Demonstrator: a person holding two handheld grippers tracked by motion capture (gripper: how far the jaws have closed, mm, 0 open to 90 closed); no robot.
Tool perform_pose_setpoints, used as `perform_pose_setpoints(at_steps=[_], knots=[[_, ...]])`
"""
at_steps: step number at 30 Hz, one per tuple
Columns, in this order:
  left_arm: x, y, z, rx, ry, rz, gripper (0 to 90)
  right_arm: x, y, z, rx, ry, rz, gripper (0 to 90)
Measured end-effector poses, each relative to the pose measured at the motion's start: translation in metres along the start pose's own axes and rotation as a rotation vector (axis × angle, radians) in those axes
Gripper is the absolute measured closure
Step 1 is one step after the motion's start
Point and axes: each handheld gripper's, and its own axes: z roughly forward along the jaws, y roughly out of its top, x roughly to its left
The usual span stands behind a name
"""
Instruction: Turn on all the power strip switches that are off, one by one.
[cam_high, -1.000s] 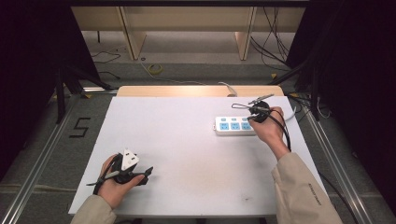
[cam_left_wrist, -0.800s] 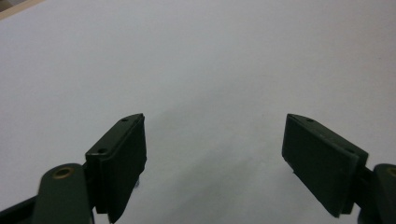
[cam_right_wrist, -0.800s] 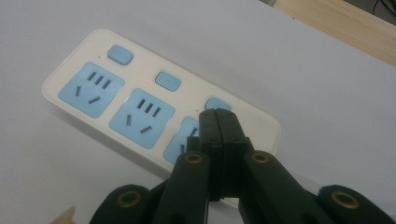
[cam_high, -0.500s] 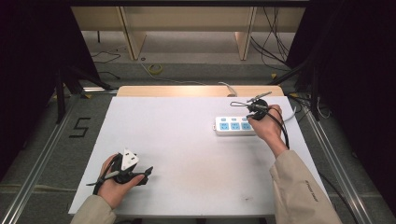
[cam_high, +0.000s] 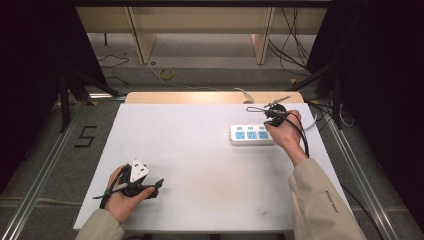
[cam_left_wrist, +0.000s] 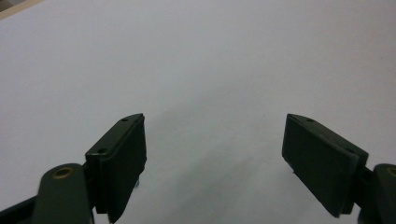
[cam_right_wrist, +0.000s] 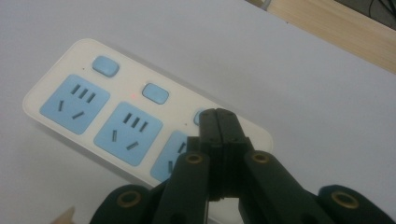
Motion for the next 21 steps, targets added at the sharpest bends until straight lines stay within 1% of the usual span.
perform_pose_setpoints(at_steps=[21], knots=[[0.0002, -0.0001, 0.0000, -0.001, 0.000, -0.002, 21.8, -0.0010, 0.0060, 0.0091, 0.017, 0.003, 0.009, 90.0]])
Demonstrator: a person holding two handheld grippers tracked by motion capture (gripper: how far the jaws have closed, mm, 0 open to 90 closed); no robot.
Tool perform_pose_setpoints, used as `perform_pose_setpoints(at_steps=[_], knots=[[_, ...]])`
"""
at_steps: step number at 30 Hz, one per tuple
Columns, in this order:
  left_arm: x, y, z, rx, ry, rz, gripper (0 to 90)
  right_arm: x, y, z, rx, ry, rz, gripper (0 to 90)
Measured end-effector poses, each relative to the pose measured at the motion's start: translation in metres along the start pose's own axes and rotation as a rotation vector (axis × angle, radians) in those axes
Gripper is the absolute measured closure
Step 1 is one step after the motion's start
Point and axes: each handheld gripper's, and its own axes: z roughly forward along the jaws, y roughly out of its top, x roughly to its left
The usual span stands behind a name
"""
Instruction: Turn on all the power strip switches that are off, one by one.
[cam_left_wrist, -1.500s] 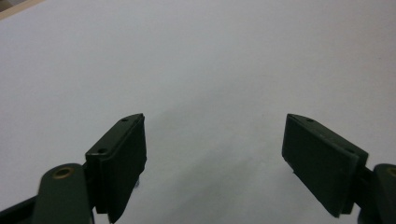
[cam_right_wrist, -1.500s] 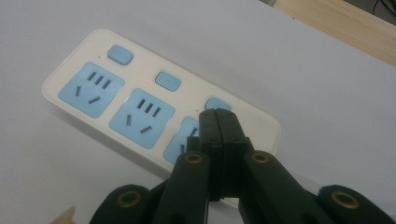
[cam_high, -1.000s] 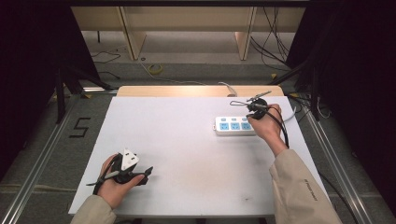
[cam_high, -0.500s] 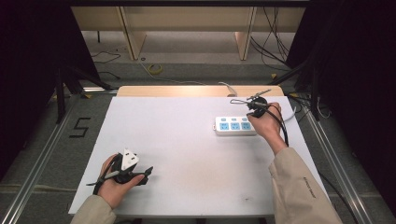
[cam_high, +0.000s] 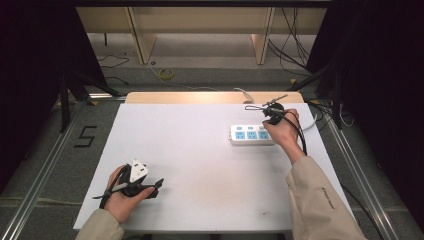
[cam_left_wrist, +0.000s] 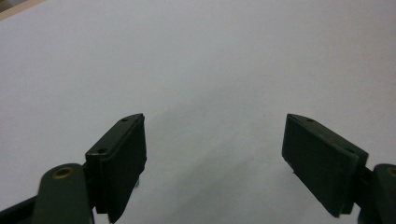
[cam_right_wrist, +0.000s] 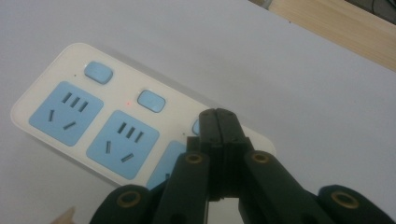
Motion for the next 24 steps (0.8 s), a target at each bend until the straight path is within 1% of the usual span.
perform_pose_setpoints(at_steps=[10, 14, 24], knots=[[0.000, 0.000, 0.000, 0.000, -0.001, 0.003, 21.8, 0.002, 0.005, 0.006, 0.005, 0.006, -0.002, 90.0], [0.000, 0.000, 0.000, -0.001, 0.001, -0.002, 21.8, 0.004, 0.006, 0.010, 0.012, 0.010, -0.001, 90.0], [0.000, 0.000, 0.000, -0.002, 0.000, -0.001, 21.8, 0.003, 0.007, 0.017, 0.034, 0.002, 0.000, 90.0]])
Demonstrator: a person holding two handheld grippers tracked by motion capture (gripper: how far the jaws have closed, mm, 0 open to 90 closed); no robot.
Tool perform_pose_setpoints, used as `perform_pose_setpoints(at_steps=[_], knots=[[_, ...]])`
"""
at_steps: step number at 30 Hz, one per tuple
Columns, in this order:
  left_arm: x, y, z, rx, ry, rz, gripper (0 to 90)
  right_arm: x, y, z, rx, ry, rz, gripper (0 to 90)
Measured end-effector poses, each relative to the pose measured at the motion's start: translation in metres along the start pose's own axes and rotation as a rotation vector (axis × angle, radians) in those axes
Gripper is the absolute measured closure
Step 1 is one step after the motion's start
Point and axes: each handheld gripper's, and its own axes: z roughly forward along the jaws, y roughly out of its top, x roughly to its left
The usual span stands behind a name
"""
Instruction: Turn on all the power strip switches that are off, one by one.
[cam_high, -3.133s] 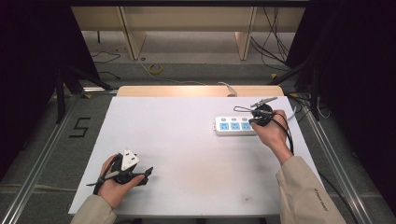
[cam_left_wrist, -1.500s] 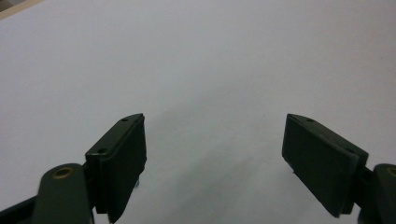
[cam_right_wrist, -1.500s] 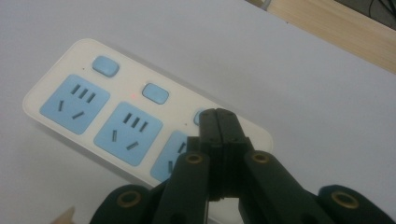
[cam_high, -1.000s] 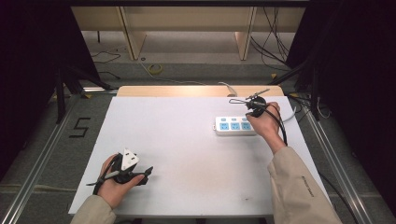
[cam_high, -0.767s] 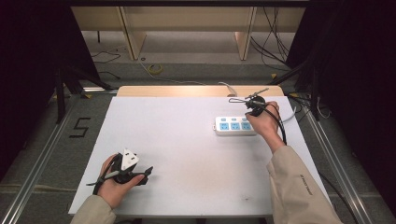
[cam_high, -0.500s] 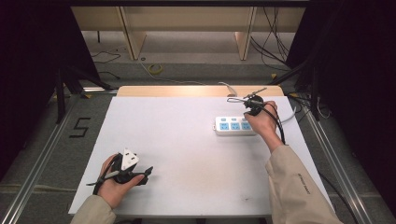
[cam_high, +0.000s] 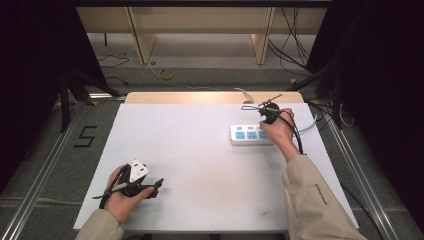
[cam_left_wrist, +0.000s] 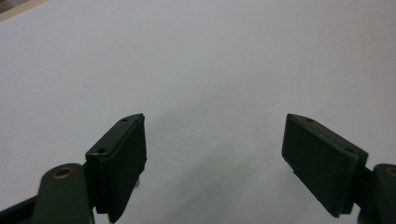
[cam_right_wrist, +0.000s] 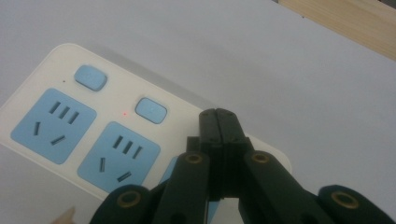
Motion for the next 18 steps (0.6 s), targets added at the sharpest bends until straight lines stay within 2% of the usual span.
perform_pose_setpoints(at_steps=[18], knots=[[0.0000, -0.0001, 0.0003, 0.000, 0.000, 0.002, 21.8, -0.0003, 0.0016, 0.0053, 0.017, -0.011, -0.002, 90.0]])
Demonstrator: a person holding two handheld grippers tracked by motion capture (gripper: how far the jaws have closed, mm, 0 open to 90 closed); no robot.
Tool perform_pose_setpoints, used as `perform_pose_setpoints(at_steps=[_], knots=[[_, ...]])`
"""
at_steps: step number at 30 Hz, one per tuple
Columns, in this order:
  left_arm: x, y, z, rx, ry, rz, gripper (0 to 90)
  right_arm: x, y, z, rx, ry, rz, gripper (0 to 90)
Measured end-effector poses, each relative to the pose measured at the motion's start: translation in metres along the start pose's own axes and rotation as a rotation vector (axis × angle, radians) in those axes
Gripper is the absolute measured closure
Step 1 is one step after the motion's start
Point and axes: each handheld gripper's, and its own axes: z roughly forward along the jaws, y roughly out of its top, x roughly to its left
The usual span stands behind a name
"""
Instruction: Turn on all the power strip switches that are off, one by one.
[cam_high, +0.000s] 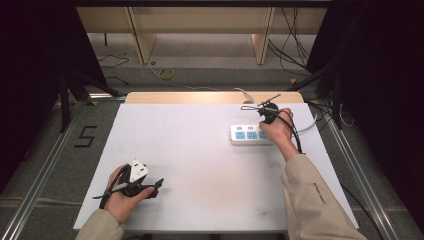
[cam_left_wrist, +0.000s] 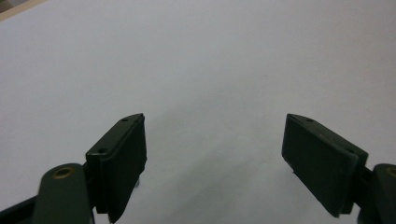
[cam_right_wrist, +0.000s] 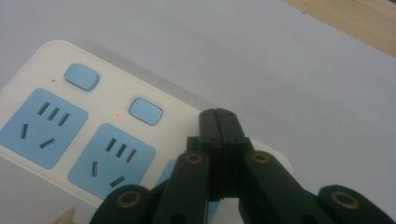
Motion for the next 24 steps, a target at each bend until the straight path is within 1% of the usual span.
perform_pose_setpoints(at_steps=[7, 24], knots=[[0.0003, -0.0001, -0.0001, 0.002, -0.001, 0.001, 21.9, -0.0025, -0.0001, 0.0006, 0.002, 0.004, 0.015, 90.0], [0.0004, 0.0000, -0.0003, 0.001, -0.001, 0.001, 21.9, -0.0023, 0.0010, 0.0018, 0.016, 0.002, 0.017, 90.0]])
